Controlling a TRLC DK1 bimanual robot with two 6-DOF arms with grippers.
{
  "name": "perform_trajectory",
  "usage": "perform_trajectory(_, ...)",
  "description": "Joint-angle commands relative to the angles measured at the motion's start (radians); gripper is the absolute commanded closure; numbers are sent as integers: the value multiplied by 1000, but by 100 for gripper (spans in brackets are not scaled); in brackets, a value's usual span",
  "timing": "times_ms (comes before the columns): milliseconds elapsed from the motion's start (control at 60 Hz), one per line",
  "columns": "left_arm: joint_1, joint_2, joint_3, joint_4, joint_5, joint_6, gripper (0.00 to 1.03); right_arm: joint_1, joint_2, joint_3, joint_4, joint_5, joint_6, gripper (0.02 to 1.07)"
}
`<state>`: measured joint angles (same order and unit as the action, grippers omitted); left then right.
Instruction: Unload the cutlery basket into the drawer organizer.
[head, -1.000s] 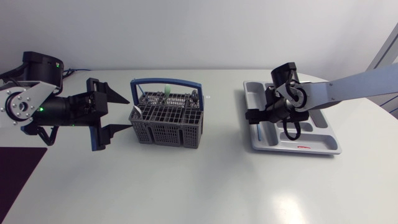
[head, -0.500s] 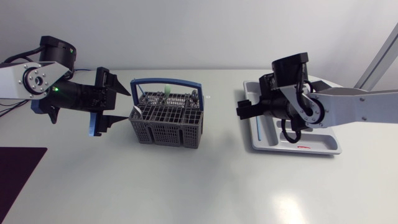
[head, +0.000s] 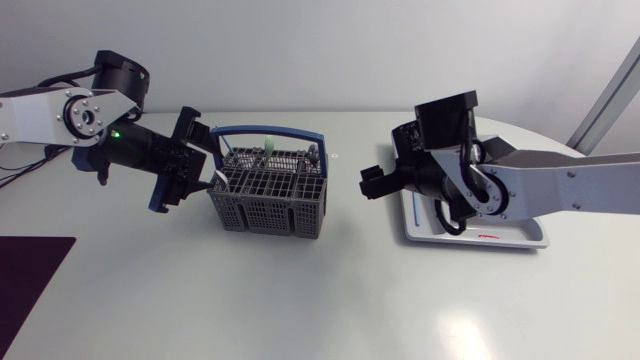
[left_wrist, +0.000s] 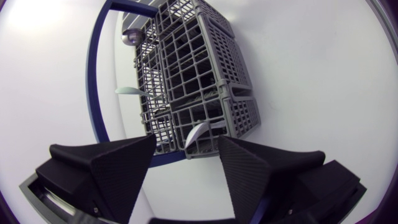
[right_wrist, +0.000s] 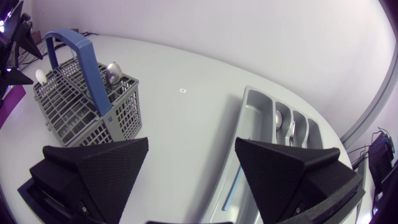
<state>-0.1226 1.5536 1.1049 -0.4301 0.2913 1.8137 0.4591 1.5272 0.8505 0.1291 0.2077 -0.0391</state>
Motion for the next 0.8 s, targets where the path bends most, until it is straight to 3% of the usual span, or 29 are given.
perform_trajectory(0,-9,34,46,-10,-4,65,41,15,22,-13,15,12,-25,7)
perform_trajectory(217,-17,89,99,-33,-47,102,50,33,11,-27,40,30,-48,7)
perform_trajectory(333,-15,97,113,-53,-49,128,80,33,8,-28,46,30,-51,7)
perform_trajectory(783,-20,100,81,-70,-44,137,85,44,17,-39,66,52,-64,7)
